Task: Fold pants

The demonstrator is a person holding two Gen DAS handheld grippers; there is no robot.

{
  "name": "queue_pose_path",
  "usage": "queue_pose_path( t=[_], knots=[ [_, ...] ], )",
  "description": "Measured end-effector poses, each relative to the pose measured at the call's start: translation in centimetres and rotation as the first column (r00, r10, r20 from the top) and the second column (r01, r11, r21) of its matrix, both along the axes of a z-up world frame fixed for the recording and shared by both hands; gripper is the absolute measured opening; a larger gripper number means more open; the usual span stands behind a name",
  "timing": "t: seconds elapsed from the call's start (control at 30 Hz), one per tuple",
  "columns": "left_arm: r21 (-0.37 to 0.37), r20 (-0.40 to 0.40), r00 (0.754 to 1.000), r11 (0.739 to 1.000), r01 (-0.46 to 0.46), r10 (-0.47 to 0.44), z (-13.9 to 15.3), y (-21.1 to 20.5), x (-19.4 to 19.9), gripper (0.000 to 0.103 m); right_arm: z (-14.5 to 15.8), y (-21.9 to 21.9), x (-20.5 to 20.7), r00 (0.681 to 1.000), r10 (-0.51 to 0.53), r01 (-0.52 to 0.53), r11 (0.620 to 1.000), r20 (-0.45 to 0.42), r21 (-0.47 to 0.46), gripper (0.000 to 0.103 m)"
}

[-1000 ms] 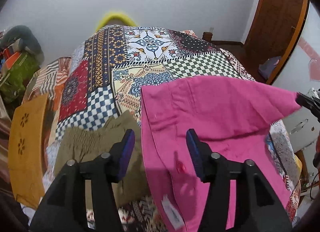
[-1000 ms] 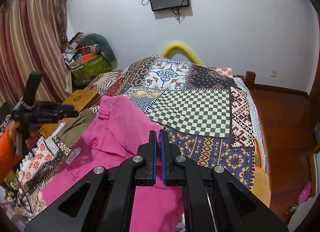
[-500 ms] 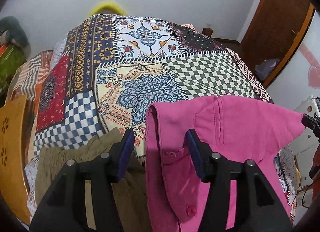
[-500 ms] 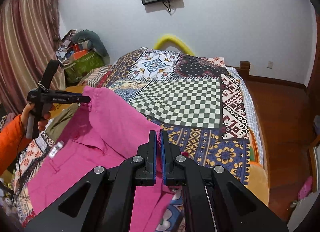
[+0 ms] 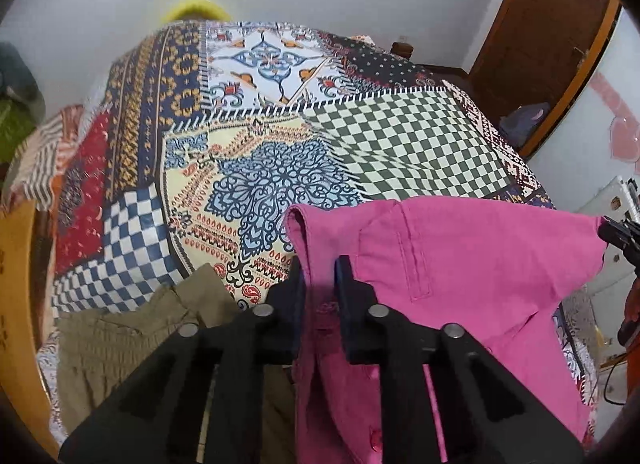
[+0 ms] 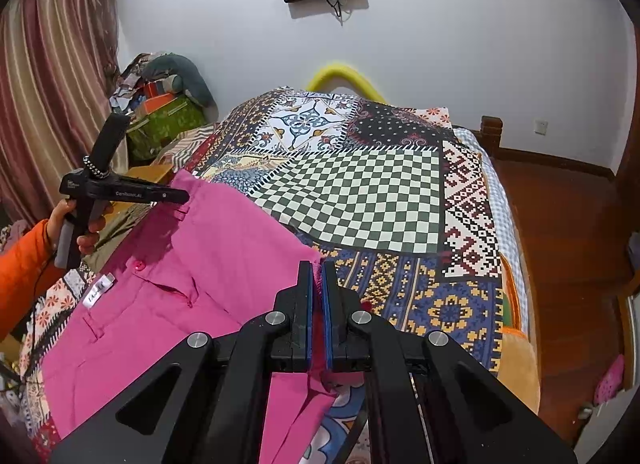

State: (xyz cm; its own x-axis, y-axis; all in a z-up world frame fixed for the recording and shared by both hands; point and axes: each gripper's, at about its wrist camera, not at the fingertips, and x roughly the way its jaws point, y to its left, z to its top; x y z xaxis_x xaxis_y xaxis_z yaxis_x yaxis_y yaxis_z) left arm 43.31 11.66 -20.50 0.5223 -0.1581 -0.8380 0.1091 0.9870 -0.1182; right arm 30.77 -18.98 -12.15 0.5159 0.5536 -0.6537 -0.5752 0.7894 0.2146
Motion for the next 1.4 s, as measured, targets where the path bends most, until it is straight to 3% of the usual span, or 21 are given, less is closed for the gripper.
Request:
queue_pose_path(
  t=[0.23,0.47,0.83,1.13,1.4],
  knots=[
    [-0.002,0.053,0.999,1.0,0.0,0.0,2.9,-0.4,-2.6,0.008,0.6,-0.1,-0.5,1.0,-0.006,0.006,1.0,0.0,0.01,0.003],
    [0.006,0.092,0.996,1.0,0.003,-0.004,6.5,-0.7,-7.6,0.008,2.2,-0.6,-1.7,1.0,-0.009,0.009,1.0,0.014,0.023,0.003],
    [0.007,0.123,0.992,1.0,0.0,-0.001,9.8,-2.1,-15.4,0.008,4.4,-1.2,-5.4,1.0,-0.018,0.018,0.999,0.025,0.03,0.003],
    [0.004,0.111,0.994,1.0,-0.011,0.01,9.7,-3.3,-20.8,0.008,4.5,-1.7,-8.8,1.0,-0.03,0.03,0.999,0.002,0.014,0.003],
    [0.021,0.082,0.997,1.0,0.01,-0.011,7.6,-4.4,-24.5,0.008,3.1,-2.1,-11.7,0.999,-0.041,0.04,0.999,-0.028,-0.024,0.003]
  ],
)
